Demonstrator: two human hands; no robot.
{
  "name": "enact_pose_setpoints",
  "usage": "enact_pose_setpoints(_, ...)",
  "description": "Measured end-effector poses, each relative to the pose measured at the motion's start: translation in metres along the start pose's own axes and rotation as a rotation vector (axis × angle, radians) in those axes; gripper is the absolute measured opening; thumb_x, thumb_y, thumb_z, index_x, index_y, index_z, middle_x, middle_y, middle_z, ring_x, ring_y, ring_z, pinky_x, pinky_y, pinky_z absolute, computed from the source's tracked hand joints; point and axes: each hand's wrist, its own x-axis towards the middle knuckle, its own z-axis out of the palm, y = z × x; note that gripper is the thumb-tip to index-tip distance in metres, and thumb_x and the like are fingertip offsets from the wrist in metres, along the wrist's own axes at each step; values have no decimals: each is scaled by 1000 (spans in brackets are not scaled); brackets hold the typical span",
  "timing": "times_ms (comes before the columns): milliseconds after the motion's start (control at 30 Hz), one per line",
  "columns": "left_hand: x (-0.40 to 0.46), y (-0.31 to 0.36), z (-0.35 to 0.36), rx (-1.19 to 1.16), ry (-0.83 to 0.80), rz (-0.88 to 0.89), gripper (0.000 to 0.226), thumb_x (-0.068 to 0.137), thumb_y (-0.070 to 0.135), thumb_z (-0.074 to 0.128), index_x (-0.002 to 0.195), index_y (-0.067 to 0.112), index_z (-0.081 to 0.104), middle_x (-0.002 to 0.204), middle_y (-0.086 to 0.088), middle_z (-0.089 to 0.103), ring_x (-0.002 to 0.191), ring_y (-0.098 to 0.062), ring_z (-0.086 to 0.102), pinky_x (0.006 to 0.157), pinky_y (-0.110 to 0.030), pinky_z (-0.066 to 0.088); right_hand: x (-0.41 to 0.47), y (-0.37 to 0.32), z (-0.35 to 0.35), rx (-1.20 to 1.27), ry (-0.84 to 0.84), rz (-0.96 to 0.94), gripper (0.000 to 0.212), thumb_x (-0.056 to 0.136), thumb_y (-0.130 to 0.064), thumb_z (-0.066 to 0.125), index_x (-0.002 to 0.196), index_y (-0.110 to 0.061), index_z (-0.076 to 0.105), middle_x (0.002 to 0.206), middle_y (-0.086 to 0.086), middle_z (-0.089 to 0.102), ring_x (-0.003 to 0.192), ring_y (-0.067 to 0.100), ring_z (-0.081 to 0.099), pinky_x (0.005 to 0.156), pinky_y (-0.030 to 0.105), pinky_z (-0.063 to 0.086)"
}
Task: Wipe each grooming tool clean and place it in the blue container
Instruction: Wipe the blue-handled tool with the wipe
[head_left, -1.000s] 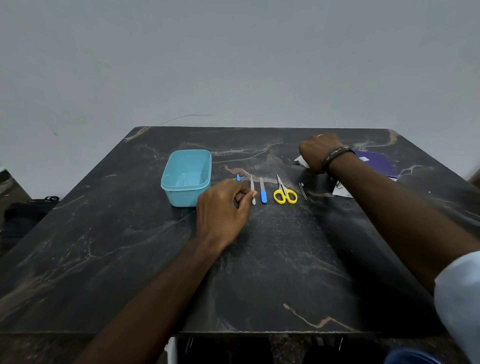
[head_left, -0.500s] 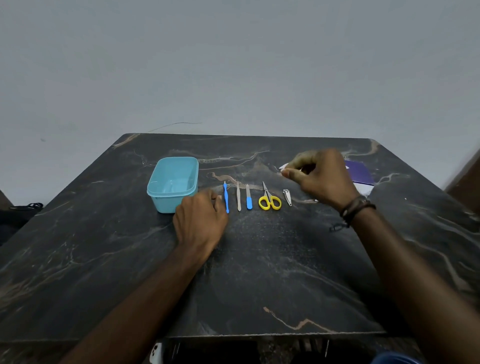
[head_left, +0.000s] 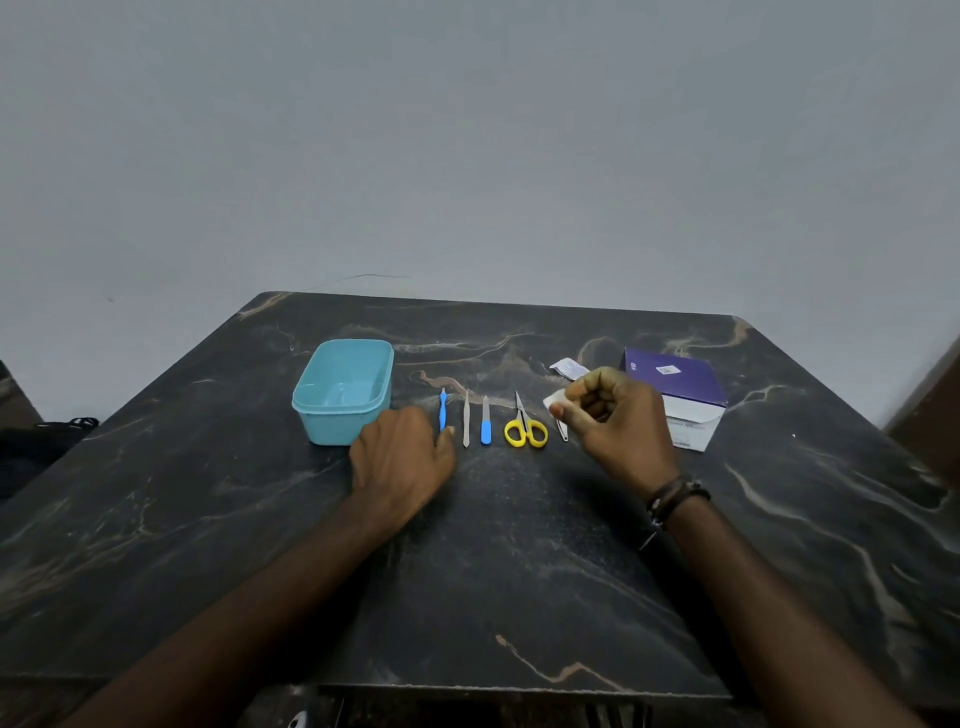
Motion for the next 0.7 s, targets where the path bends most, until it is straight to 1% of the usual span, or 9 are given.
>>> enact_pose_setpoints(67,2,2,-3,22,-31,-1,39,92,38,51,62,16,44,66,-2,49,70,-22,58,57,-30,37,-3,3,2,-64,-18,-8,17,77,-22,81,80,-22,65,72,-8,68,62,3,62,58,15,50)
enact_pose_setpoints(133,4,7,-8,40,-57,-16,33,94,32,50,67,15,44,71,-2,49,71,-21,51,61,-31,37,-4,6,3,-104,-40,-31,16,77,-22,81,83,-22,67,72,-10,67,64,3,62,60,16,50)
enact_pose_setpoints(233,6,12,-11,46,-106,-33,28,96,30,48,73,14,44,74,-1,47,72,-18,48,61,-31,36,-6,7,7,-132,-65,-58,16,78,-21,80,89,-21,69,73,-13,66,64,1,61,61,13,47)
enact_pose_setpoints(333,8,11,-10,54,-122,-23,27,97,29,47,74,15,44,80,-5,54,76,-22,54,63,-31,39,-8,6,9,-130,-52,-71,18,79,-20,79,96,-18,73,74,-14,66,66,-3,62,61,7,45)
enact_pose_setpoints(400,7,10,-9,59,-114,-6,29,98,30,46,74,15,44,80,-5,57,76,-21,56,63,-31,39,-8,4,10,-107,-38,-69,15,80,-19,78,95,-18,75,74,-15,66,70,-8,61,61,6,45)
enact_pose_setpoints(500,4,9,-9,55,-82,9,31,101,33,43,74,16,43,67,3,43,69,-16,47,62,-30,35,-7,3,10,-56,-29,-40,6,83,-19,76,88,-22,74,75,-15,69,68,-5,62,60,10,47)
enact_pose_setpoints(567,4,6,-6,38,-45,32,32,101,34,41,75,16,43,70,1,46,69,-17,47,63,-31,36,-6,4,10,-6,-22,-4,7,83,-17,75,84,-23,73,74,-13,70,64,-3,62,59,12,46)
enact_pose_setpoints(633,5,2,-3,-13,-16,56,32,101,35,39,77,15,45,75,-2,52,69,-19,49,63,-32,36,-5,4,11,49,-14,42,14,81,-15,77,80,-27,70,72,-11,69,61,-2,60,58,15,48)
enact_pose_setpoints(700,7,0,-1,-109,17,96,31,101,35,39,80,13,48,76,-4,56,68,-22,52,62,-35,39,-4,4,11,120,-25,77,18,80,-13,77,79,-29,68,75,-7,71,65,4,63,63,24,55)
